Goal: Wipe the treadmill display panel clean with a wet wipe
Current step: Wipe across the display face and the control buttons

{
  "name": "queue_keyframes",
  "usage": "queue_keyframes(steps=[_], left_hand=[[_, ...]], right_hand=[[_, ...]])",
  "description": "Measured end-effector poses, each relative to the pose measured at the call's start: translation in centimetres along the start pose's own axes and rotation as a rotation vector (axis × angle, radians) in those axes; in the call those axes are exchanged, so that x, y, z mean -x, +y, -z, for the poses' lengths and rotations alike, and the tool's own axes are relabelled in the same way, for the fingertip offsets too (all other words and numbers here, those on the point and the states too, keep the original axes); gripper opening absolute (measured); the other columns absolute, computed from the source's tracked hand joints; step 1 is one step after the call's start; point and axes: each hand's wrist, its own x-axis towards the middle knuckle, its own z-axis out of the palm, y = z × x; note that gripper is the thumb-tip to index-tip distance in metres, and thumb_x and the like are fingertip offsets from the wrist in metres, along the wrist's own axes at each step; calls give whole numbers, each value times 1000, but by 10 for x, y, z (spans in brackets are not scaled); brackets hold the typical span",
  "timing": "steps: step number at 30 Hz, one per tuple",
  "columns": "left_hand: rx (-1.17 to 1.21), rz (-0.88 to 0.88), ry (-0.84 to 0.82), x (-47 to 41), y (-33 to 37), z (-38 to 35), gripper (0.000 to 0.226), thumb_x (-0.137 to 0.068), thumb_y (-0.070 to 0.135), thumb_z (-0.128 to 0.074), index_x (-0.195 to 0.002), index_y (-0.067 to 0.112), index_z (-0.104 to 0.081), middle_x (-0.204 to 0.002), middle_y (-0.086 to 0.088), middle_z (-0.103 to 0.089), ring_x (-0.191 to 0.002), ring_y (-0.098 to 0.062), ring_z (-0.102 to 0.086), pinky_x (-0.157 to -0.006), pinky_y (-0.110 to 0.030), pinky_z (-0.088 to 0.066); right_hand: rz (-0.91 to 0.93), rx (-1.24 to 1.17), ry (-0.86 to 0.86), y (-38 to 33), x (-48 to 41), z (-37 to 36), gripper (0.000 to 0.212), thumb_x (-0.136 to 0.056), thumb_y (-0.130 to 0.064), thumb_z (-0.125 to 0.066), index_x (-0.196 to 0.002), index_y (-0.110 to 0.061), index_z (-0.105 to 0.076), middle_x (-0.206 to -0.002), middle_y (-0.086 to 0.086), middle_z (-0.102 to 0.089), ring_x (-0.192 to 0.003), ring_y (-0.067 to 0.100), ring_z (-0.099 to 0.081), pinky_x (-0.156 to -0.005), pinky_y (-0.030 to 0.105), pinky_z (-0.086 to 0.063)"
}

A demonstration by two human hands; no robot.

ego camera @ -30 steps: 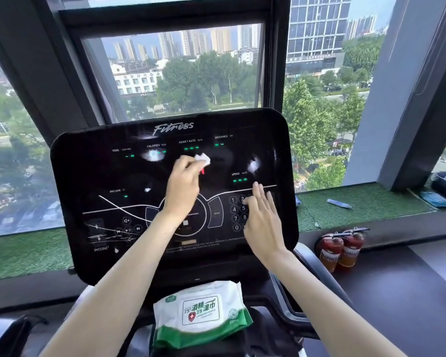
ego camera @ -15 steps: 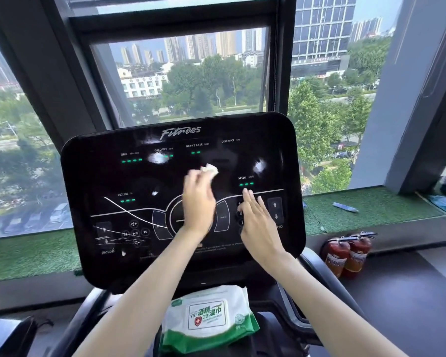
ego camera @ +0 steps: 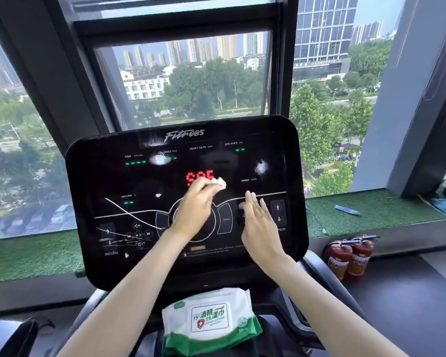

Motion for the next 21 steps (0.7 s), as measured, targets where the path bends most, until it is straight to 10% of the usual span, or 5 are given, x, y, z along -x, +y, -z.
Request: queue_keyframes(steps=[5,9,16,21], left_hand=[[1,618,519,-3,-12,16,22,-89,-3,-52,-106,-1,-65,-97,-16,-55,-86,-20,-54,-81,-26,-45],[-31,74,74,11,7,0,22,-88,-1,-59,-107,5,-67,-96,-6,-59,-88,-19,-57,-82,-23,-47],[7,697,541,11,-29,37,20,-92,0,-51,-107,0,-64,-102,-13,-54,-89,-15,-53,-82,-26,-47],[32,222,116,23,-24,35,18,-93,7,-55,-107,6,-67,-96,1,-56,-91,-10,-56,-85,-15,-44]], right_hand=[[-11,-2,6,-6,1,-1,64,-67,21,-40,-129,1,-43,-142,27,-36,-138,31,-28,-116,39,-18],[-16,8,17,-12,5,-6,64,-69,20,-44,-130,0,-43,-143,30,-33,-138,36,-24,-115,44,-18],[-47,11,44,-24,4,-12,67,-68,18,-45,-132,-1,-41,-147,29,-26,-141,36,-16,-115,43,-12],[134,35,-4,-56,-7,-19,69,-67,15,-49,-134,3,-39,-147,23,-30,-139,31,-23,-114,44,-18]])
